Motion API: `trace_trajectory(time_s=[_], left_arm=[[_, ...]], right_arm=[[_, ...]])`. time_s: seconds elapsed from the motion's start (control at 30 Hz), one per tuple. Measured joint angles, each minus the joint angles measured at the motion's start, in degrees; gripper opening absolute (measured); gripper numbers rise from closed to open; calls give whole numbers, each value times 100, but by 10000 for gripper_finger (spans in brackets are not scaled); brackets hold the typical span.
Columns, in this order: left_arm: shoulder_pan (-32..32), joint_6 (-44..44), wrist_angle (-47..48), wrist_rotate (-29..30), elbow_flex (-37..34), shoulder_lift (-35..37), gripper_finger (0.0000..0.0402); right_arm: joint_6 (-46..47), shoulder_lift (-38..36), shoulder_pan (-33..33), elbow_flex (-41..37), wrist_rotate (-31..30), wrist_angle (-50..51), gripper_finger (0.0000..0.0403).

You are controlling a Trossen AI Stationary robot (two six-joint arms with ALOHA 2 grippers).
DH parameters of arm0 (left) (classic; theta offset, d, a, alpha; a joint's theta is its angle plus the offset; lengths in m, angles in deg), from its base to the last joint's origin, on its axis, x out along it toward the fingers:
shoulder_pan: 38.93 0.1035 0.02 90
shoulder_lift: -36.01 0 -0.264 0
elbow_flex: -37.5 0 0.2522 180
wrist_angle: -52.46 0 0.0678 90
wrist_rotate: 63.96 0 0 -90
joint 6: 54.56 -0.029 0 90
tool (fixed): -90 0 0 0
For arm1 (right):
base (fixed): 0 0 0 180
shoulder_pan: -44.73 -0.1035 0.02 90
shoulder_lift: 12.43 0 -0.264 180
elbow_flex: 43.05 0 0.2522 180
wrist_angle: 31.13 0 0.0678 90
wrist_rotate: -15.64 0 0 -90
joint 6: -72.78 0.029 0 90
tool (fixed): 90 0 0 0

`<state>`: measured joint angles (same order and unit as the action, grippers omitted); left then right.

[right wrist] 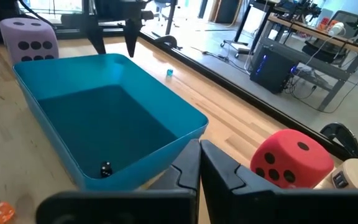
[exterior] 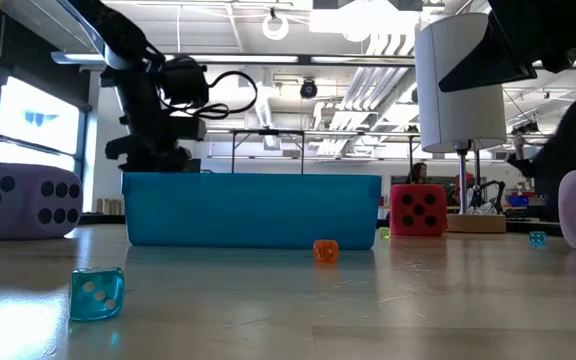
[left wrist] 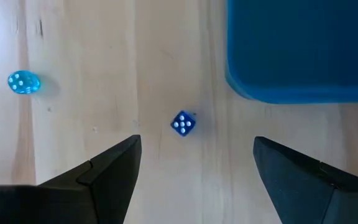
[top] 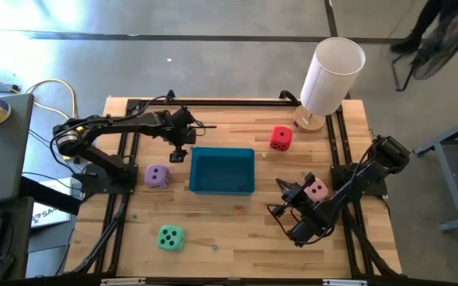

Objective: Pick & Place Dice
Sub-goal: Put the small blue dice into the blue bin

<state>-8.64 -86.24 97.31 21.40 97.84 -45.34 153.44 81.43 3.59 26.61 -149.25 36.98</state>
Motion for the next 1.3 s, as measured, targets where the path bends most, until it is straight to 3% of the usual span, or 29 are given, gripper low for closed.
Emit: trace_trajectory(time_s=[0.43, 1.3], left_arm=[[66, -235, -132, -39, 15, -1042, 303], [380, -228, -499, -560, -2, -1031, 303]], right_arm=[[-27, 0, 2, 0, -11, -21, 2], [-155, 0, 7, 0, 2, -105, 2]])
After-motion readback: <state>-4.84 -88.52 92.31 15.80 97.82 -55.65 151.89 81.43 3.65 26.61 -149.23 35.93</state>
